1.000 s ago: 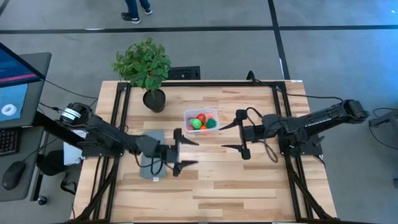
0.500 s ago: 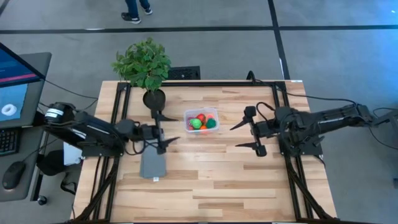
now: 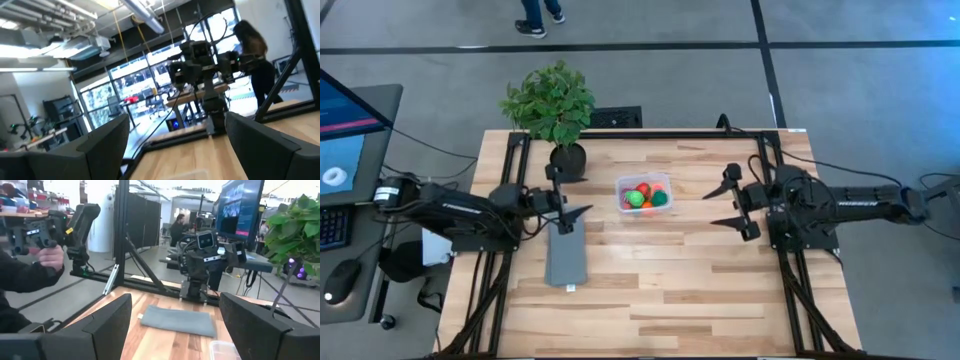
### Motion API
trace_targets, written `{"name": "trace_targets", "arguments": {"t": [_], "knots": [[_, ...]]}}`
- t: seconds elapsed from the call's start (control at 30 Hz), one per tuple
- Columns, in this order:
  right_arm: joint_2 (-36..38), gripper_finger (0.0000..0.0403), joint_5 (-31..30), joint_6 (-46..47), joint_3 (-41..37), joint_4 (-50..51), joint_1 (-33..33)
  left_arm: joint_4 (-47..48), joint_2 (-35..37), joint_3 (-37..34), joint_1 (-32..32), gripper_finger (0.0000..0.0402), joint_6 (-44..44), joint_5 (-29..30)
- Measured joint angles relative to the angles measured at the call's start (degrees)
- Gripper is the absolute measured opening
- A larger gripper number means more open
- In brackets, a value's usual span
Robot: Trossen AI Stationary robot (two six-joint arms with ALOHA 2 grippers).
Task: Pick and placing Produce into tupperware
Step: Return to Home Position
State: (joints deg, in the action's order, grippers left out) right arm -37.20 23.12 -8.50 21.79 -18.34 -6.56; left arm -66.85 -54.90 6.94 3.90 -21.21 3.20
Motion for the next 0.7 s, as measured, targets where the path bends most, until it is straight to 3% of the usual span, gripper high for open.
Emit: {"name": "trace_targets", "arguments": {"t": [0.2, 0.37, 0.7], "knots": [[2.05, 0.0324, 0.64, 0.13, -4.07, -2.71, -1.67, 0.05, 2.06, -3.00, 3.74, 0.0320, 3.01, -1.42], [3.48, 0.0324, -2.89, 0.27, -7.01, -5.57, -2.79, -0.19, 4.96, -6.14, 5.53, 0.0320, 4.29, 0.14], [6.15, 0.0324, -3.67, 2.52, -11.70, -7.97, -4.86, 8.13, 12.91, -6.38, 7.22, 0.0320, 4.11, 0.44]]}}
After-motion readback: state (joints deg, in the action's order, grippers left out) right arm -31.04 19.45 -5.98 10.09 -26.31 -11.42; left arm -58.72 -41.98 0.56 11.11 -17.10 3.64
